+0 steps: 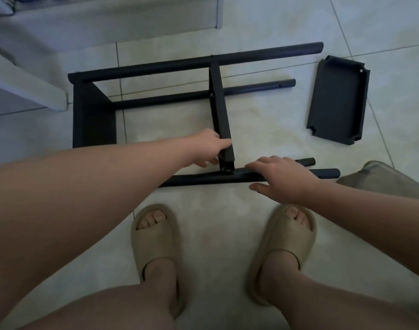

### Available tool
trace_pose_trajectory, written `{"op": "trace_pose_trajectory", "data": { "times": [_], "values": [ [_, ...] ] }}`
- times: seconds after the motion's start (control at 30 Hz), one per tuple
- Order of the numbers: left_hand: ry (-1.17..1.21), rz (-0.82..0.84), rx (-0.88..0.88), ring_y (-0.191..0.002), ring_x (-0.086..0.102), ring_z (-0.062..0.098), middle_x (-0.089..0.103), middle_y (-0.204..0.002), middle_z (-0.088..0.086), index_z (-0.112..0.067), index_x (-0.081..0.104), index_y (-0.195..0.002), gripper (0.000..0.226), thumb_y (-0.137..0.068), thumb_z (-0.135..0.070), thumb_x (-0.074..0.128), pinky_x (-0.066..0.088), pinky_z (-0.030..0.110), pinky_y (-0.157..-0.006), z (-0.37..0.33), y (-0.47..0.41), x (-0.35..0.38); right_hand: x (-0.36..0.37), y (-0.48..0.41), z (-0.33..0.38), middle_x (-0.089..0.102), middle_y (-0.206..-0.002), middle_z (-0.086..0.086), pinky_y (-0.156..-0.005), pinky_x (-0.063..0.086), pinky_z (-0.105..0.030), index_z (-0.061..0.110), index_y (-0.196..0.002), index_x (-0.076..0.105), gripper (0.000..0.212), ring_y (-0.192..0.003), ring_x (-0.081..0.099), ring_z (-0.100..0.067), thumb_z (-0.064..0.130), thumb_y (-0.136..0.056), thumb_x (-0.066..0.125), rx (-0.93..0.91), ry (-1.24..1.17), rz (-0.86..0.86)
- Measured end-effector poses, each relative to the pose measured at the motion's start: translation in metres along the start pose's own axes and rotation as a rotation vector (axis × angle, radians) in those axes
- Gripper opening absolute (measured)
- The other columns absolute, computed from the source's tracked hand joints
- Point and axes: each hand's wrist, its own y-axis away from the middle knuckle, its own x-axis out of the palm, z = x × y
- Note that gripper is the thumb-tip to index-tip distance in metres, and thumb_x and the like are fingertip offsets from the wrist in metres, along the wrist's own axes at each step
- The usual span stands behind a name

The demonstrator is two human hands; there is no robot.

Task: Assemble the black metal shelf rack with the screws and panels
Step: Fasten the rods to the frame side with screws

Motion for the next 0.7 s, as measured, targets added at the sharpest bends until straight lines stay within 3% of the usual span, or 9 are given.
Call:
{"op": "trace_pose_trajectory", "data": {
  "times": [0.13,0.3,0.7],
  "values": [
    [0.026,0.028,-0.001,-0.095,0.068,0.018,0.071,-0.103,0.0,-0.014,0.064,-0.116,0.029,-0.103,-0.036,0.05,0.049,0.032,-0.08,0.001,-0.007,-0.003,0.011,-0.011,-0.007,0.06,-0.127,0.004,-0.097,0.044,-0.039,0.03,-0.145,0.046,0.045,-0.114,0.059,-0.023,0.048,-0.103,0.049,-0.012,0.034,0.044],
    [-0.025,0.041,0.008,-0.092,0.068,0.015,0.073,-0.105,0.001,-0.011,0.064,-0.116,0.029,-0.104,-0.032,0.048,0.046,0.034,-0.086,-0.003,-0.009,-0.004,0.006,-0.015,-0.012,0.061,-0.113,0.007,-0.09,0.037,-0.035,0.029,-0.128,0.056,0.028,-0.102,0.06,-0.02,0.042,-0.104,0.05,-0.013,0.039,0.024],
    [-0.08,0.0,-0.001,-0.089,0.067,0.013,0.073,-0.109,0.001,-0.011,0.063,-0.119,0.032,-0.105,-0.033,0.045,0.044,0.033,-0.082,-0.004,-0.005,-0.001,-0.017,-0.011,-0.011,0.061,-0.114,0.006,-0.091,0.036,-0.038,0.031,-0.126,0.06,0.026,-0.106,0.058,-0.024,0.038,-0.103,0.048,0.046,0.048,-0.115]
  ]
}}
